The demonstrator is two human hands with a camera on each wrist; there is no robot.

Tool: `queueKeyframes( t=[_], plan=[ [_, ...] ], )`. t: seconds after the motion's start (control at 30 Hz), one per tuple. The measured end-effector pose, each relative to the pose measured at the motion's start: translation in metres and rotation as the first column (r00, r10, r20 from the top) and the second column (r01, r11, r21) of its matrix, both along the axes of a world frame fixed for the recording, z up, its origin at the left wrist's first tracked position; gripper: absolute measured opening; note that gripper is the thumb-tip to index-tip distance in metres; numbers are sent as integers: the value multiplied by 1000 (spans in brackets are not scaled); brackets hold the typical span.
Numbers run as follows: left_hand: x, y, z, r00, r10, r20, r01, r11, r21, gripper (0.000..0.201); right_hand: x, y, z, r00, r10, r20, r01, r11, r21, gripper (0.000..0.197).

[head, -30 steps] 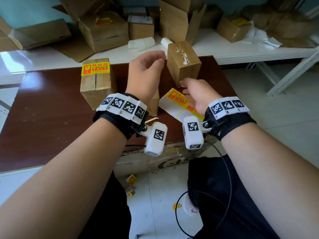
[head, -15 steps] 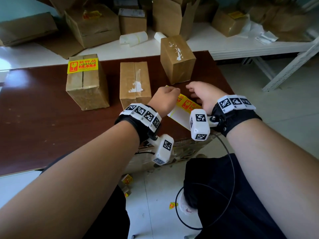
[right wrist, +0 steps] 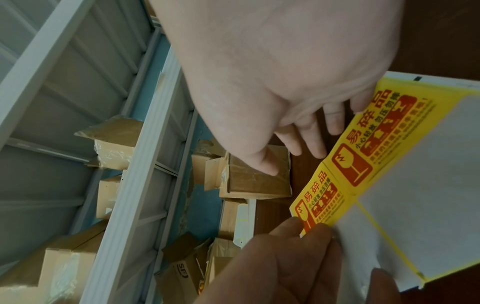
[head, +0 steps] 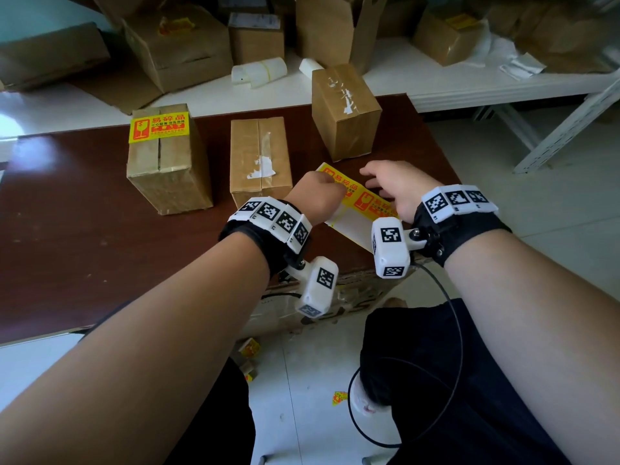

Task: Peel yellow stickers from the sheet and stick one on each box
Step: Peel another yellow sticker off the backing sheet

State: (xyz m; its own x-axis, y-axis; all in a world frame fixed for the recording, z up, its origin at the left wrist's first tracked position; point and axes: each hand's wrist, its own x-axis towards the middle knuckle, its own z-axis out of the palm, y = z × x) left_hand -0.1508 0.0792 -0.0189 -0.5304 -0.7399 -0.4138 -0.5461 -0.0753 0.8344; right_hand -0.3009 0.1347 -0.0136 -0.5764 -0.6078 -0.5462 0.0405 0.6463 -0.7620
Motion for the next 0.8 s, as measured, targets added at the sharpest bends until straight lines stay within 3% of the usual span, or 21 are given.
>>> queueKeyframes(
  t=[0.07, 0.2, 0.37, 0.53, 0.8],
  plan=[
    [4, 2, 5, 999, -31, 11, 31, 999, -41, 15, -1, 0, -1, 999, 25, -20, -25, 1000, 3, 34],
    [9, -2, 0, 993, -95, 63, 102, 989, -111, 31, -4, 1, -4, 996, 55, -68, -56, 998, -7, 33],
    [10, -5, -1, 987, -135, 86, 146, 980, -138, 32, -3, -1, -6, 995, 35, -88, -38, 999, -37, 48],
    [11, -5, -3, 988, -130, 88, 142, 979, -144, 30, -2, -1, -4, 995, 69, -71, -71, 997, -33, 36],
    [18, 3, -2, 976, -163, 147, 192, 958, -212, 45, -2, -1, -3, 997, 46, -58, -47, 999, -25, 39]
  ],
)
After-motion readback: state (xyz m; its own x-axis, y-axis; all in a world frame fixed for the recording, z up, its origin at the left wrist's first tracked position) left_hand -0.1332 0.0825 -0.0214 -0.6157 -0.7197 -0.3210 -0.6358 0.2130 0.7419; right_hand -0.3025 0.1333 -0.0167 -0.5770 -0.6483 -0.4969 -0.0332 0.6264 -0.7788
